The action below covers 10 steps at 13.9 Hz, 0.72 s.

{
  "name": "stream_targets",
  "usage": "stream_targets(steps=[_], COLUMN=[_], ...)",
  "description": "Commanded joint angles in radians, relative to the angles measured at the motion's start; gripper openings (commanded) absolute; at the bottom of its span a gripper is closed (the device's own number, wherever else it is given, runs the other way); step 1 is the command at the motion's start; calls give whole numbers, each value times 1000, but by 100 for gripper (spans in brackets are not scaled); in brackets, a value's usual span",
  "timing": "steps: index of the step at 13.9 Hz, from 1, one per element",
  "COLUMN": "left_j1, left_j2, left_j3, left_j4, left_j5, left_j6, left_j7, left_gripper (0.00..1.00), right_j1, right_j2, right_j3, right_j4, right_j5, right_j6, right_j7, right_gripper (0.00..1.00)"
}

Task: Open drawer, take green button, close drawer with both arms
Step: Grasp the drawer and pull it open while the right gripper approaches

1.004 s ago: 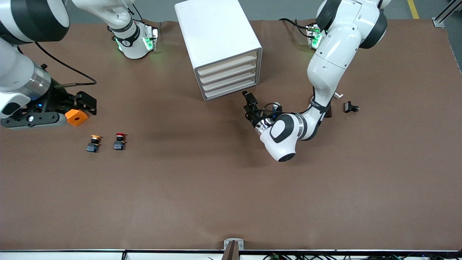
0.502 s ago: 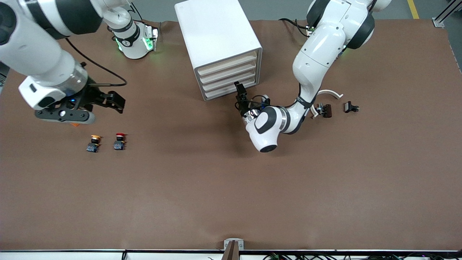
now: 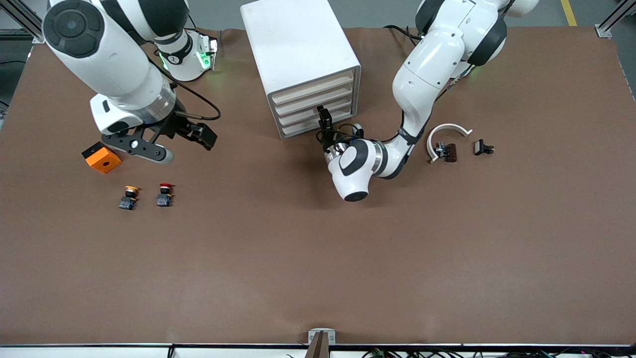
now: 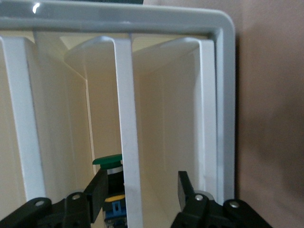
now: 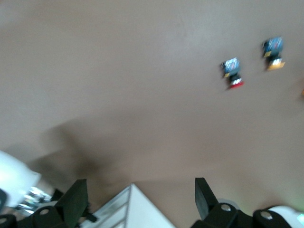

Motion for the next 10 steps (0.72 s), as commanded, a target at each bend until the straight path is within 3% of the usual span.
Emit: stream_targets(steps=[1,5,8,10], left_j1=[-20,-8,7,7], left_j2=[-4,-1,-1,-1], left_j3=[8,15,20,31], left_j4=[14,14,17,28], left_j5=[-9,-12,-11,-12], left_j6=[-12,-12,-12,-12], left_j7=[-8,-8,-7,-8], left_gripper=[50,19,5,2], right_j1=[23,89,152,170], right_j2=[59,98,131,158], right_j3=[-9,-9,-9,-9], right_j4=[65,74,79,83], right_j5=[69,72,71,72], right_j6=[-12,57,84,117], right_j7=[149,388,503,600], right_gripper=[100,100,100,100])
